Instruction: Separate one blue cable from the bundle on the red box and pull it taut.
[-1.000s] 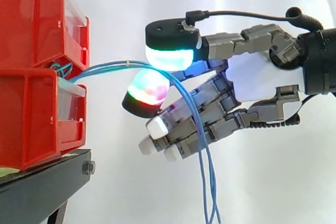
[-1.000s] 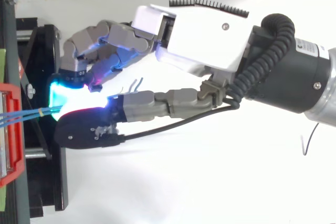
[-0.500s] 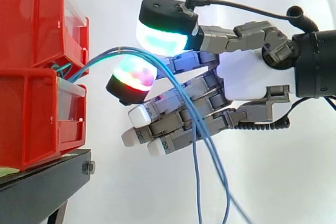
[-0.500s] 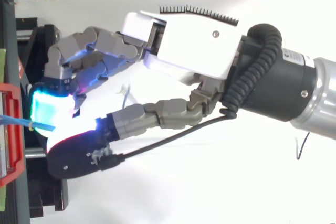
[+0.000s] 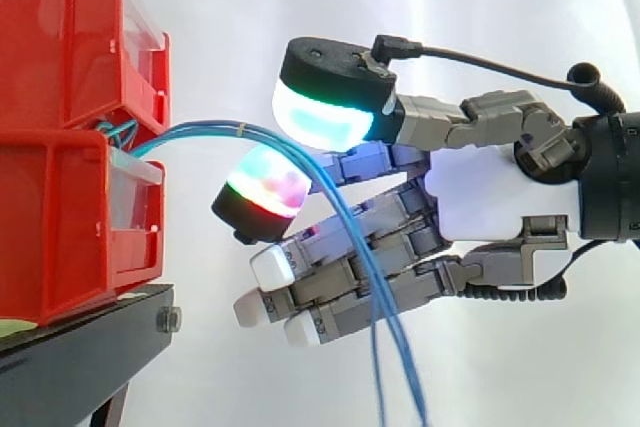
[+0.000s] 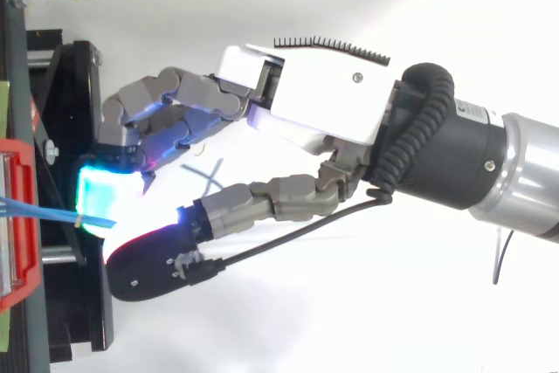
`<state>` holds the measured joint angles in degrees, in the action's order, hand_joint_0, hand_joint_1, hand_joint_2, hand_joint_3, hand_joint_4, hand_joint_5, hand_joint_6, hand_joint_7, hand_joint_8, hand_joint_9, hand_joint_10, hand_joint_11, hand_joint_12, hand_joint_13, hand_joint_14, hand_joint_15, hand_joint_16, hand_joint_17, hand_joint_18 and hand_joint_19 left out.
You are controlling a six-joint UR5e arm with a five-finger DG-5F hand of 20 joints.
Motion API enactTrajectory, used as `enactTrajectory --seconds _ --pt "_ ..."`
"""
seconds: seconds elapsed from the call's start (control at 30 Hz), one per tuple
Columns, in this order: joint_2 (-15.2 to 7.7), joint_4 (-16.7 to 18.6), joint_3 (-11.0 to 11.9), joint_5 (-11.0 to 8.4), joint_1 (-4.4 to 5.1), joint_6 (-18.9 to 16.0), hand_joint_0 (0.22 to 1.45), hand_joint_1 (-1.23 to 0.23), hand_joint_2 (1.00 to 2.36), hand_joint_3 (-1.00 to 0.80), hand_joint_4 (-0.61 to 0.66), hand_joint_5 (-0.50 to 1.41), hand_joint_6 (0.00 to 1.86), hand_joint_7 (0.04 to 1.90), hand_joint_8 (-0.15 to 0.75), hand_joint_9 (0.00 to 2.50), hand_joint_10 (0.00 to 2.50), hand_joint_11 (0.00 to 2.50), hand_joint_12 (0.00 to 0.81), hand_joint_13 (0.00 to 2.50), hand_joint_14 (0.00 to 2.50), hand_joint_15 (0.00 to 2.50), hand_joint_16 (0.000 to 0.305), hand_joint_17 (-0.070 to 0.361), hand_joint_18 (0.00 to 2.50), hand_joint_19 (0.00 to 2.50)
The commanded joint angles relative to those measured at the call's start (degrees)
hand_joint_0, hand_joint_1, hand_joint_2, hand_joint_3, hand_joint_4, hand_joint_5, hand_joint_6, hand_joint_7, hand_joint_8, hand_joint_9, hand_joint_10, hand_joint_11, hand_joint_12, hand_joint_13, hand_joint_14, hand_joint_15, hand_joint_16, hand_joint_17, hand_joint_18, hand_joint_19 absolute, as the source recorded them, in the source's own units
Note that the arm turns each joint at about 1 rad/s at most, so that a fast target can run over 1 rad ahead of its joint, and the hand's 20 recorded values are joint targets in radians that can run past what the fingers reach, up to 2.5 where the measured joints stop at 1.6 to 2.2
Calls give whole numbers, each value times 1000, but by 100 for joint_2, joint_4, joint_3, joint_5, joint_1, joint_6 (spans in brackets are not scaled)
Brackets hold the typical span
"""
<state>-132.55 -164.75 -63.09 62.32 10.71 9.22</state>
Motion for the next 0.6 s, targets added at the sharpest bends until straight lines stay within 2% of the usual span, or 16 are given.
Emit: enactTrajectory --seconds 0.0,0.2,0.3,0.43,0.57 --pt "1 31 -2 0 10 0 575 -778 1010 -339 179 -143 846 1084 356 823 13 513 395 516 5 151 48 108 516 195" --pt "1 40 24 -106 54 27 584 -805 1016 -135 85 -141 891 1121 372 837 11 514 411 551 5 165 51 115 567 189" --pt "1 66 24 -132 89 27 602 -817 1018 -96 28 -146 905 1119 367 837 13 512 410 550 5 167 50 113 567 192" --pt "1 66 33 -158 124 27 622 -886 1020 -137 19 -165 907 1101 343 800 11 504 393 535 5 168 47 105 545 202" --pt "1 66 51 -167 133 9 659 -961 1014 -292 80 -178 906 1070 337 784 11 510 388 533 5 166 46 104 550 189"
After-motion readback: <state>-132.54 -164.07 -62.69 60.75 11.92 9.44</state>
